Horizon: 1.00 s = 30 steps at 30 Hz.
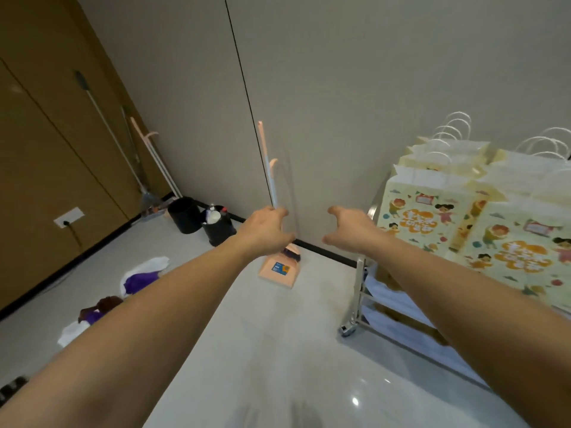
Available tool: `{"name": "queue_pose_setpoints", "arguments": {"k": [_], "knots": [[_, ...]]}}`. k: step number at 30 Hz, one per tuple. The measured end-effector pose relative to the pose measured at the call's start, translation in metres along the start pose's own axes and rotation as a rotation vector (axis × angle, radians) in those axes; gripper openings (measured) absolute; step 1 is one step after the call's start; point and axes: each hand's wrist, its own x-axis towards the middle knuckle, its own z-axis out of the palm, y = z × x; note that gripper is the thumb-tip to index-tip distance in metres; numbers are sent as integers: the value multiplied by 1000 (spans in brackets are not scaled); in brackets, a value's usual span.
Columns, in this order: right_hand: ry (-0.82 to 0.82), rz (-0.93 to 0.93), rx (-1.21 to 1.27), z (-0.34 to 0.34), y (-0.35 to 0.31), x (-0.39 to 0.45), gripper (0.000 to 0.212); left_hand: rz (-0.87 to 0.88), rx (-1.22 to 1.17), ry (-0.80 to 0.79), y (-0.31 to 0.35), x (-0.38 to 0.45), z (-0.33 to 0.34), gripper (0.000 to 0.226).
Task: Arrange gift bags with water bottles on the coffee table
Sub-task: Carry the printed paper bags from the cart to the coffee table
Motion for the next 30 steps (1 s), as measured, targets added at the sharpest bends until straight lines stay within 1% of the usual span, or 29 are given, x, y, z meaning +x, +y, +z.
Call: {"name": "queue_pose_setpoints", "arguments": {"k": [2, 5, 10, 12, 16, 19, 21, 25, 30], "knots": [[-2, 56, 5, 4, 7, 11, 74, 39, 10, -61, 2, 20, 6, 59], [8, 129, 22, 7, 17, 24, 74, 100, -50, -99, 8, 53, 18, 61], [78, 280, 46, 7, 37, 29, 55, 240, -105, -203, 25, 97, 32, 68], [106, 362, 47, 5, 44, 26, 59, 325, -65, -216, 32, 113, 37, 69], [174, 506, 62, -5, 55, 21, 74, 476, -101, -234, 48, 135, 40, 65], [185, 579, 62, -12, 60, 12, 74, 567, -130, -256, 60, 147, 42, 61], [197, 629, 51, -14, 62, 6, 74, 616, -171, -260, 68, 157, 46, 62], [222, 706, 44, -17, 72, 1, 70, 671, -257, -233, 88, 171, 51, 67], [231, 753, 44, -28, 94, -5, 76, 698, -289, -239, 119, 183, 57, 65]]}}
